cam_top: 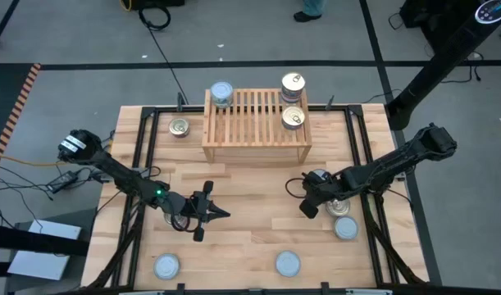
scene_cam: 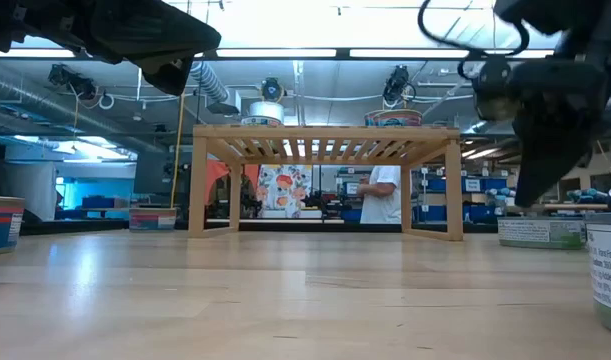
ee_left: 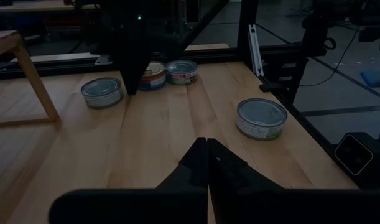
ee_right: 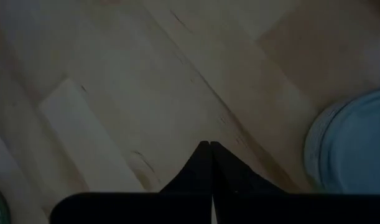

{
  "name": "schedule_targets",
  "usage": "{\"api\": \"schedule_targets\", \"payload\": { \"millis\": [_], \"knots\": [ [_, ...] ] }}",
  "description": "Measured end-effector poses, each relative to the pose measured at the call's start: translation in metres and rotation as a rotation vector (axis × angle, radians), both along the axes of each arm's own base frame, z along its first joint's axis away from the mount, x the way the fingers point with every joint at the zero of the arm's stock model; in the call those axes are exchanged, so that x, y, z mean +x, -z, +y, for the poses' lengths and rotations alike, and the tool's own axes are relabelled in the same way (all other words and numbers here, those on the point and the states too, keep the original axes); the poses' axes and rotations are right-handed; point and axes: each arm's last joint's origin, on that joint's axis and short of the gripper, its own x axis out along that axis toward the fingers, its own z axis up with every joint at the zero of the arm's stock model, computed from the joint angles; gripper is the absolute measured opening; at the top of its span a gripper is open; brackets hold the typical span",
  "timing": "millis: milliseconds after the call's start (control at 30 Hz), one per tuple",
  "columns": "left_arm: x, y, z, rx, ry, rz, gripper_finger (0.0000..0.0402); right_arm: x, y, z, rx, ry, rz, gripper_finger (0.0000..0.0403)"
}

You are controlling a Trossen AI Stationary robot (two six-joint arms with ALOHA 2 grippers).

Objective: Stack canned seafood by type on shelf
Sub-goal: Put the green tuna can on the shelf

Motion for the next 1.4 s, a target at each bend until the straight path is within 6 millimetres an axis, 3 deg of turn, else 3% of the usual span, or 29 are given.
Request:
{"api": "schedule_targets", "payload": {
  "millis": [267,667,900,1200,1400],
  "knots": [
    [0.0,0.0,0.0,0.001,0.0,0.0,0.0001,-0.006,-0.015,-0.006,-0.222,0.058,0.093,0.0003],
    [0.003,0.009,-0.002,0.019,-0.001,0.029,0.0001,-0.002,0.016,-0.014,-0.316,0.076,0.348,0.0003],
    [0.006,0.011,-0.002,0.016,-0.018,0.022,0.0001,0.031,0.019,0.0,-0.199,0.035,0.171,0.0003],
    [0.006,0.009,-0.002,0.006,-0.028,0.003,0.0001,0.086,0.006,0.026,-0.158,-0.258,0.015,0.0003],
    [0.006,0.01,-0.002,0.008,-0.028,0.009,0.0001,0.098,-0.016,0.051,-0.193,-0.403,-0.003,0.0003]
  ]
}}
